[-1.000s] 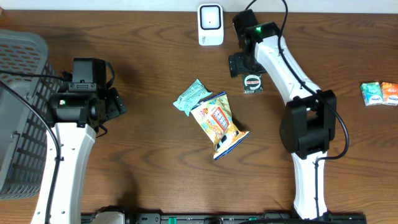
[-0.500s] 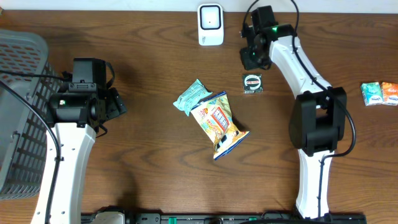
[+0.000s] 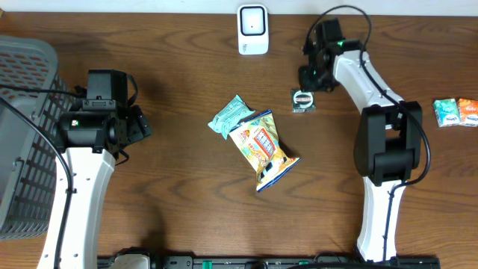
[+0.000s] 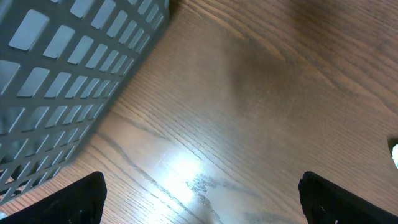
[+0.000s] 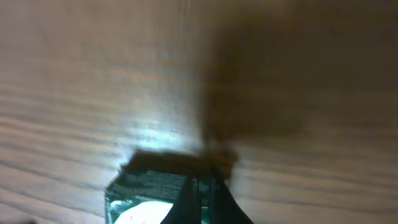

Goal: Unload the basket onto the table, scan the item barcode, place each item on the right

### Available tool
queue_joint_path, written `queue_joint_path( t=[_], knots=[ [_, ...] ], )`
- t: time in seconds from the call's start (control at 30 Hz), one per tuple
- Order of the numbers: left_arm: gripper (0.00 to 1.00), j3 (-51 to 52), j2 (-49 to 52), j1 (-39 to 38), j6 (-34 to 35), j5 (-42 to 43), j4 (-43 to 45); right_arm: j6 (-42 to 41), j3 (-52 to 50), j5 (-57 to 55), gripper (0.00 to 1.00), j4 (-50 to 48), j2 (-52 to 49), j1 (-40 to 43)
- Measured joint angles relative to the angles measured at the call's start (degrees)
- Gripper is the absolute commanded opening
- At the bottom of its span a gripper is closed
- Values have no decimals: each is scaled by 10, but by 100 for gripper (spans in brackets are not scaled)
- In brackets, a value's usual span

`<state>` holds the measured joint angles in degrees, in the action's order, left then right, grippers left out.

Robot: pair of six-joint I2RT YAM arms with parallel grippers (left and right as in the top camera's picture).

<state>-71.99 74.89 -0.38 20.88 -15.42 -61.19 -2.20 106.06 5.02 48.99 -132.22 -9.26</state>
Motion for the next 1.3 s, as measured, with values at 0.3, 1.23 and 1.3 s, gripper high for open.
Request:
queue_joint_path(
  t=[0.3, 1.23, 1.3],
  knots=[
    [98, 0, 0, 0, 0, 0, 0, -1, 4, 16, 1, 256, 0, -1],
    [98, 0, 0, 0, 0, 0, 0, -20, -79, -18, 99, 165, 53, -76],
    [98, 0, 0, 0, 0, 0, 0, -22, -97, -23, 99, 137, 53, -76]
  ],
)
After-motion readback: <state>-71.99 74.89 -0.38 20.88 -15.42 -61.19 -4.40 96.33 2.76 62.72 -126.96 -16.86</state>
